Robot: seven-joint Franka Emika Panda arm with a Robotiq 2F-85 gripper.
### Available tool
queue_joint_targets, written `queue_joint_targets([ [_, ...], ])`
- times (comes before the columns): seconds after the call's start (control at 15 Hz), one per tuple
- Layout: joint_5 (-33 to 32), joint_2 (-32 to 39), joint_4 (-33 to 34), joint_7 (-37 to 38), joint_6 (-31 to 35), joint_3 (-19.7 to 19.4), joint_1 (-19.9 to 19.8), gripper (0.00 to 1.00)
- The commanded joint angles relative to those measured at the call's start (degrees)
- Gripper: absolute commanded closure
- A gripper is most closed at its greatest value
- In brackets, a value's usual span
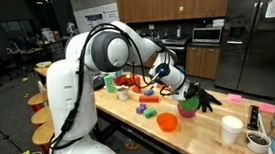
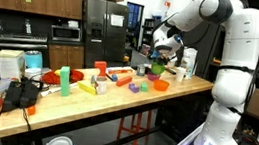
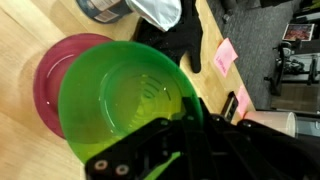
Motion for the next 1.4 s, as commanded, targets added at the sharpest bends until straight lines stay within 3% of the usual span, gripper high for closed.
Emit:
queue_joint_targets([
  [0.0,2.2,1.7,0.5,2.1,-3.8,2.0,-2.7,0.99],
  [0.27,2.5,4.2,1.1,3.8,-8.3,3.0,-3.6,0.99],
  [0.8,-6.9,4.4,0.0,15.8,-10.5,3.3,-3.8,0.99],
  [1.13,-12.7,0.8,-2.4,19.8,-5.3,1.9,-3.0,0.99],
  [1.33,-11.1,-1.4,-2.5,15.8,0.6,2.0,-3.4,0.99],
])
